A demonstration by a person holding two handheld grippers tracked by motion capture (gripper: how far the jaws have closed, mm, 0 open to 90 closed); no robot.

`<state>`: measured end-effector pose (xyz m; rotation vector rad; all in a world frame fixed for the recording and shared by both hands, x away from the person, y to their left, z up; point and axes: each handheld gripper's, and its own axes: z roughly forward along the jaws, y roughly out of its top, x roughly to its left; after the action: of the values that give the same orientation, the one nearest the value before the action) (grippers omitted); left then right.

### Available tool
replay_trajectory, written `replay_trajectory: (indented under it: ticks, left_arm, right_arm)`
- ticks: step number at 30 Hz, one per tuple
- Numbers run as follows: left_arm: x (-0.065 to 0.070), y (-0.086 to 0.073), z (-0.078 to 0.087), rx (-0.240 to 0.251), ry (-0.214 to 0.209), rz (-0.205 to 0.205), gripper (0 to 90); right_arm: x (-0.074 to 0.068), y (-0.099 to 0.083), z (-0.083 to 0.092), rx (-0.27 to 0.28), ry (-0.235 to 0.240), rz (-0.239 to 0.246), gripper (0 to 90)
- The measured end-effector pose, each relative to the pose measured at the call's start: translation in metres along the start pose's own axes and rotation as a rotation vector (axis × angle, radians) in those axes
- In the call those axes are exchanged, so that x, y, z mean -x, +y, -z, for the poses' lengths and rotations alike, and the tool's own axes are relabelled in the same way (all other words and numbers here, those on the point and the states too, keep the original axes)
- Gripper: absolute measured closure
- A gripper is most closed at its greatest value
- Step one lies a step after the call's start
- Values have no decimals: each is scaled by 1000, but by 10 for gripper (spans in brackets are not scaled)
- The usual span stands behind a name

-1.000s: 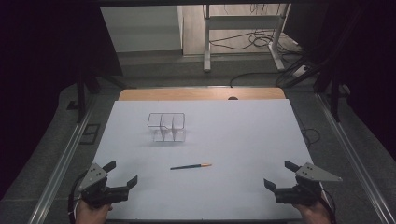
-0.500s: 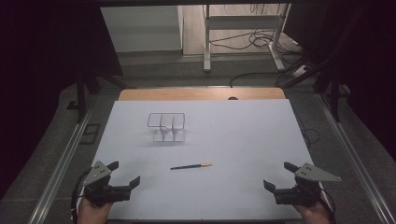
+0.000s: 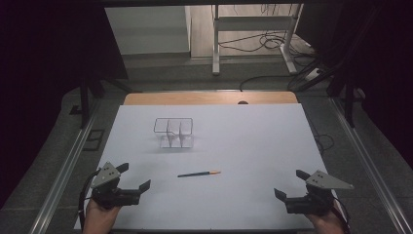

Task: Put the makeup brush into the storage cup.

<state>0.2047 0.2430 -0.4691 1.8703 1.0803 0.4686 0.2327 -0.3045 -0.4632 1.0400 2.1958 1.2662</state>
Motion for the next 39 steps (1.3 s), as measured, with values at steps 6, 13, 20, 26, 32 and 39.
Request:
replay_trajectory:
  ticks: [6,13,20,26,32,39]
  left_arm:
    - [-1,5,-4,-3,-26,6,31]
    - [-1,10,-7,-13,-52,5,26]
    - [-1,17,-16,-65,-58,-44,14]
    - [-4,22,-20,-92,-70,-52,7]
    - [-7,28,-23,-98,-79,-61,10]
    - [-8,35,-29,-112,-100,-77,19]
  right_arm:
    - [-1,0,-2,-22,-8,7,3]
    - [0,0,-3,-25,-15,5,4]
    - [0,-1,-3,-29,-25,5,6]
    - [1,-1,-3,-33,-34,-1,6]
    - [0,-1,-3,-39,-36,-1,6]
    - [0,-1,-4,-48,-37,-1,7]
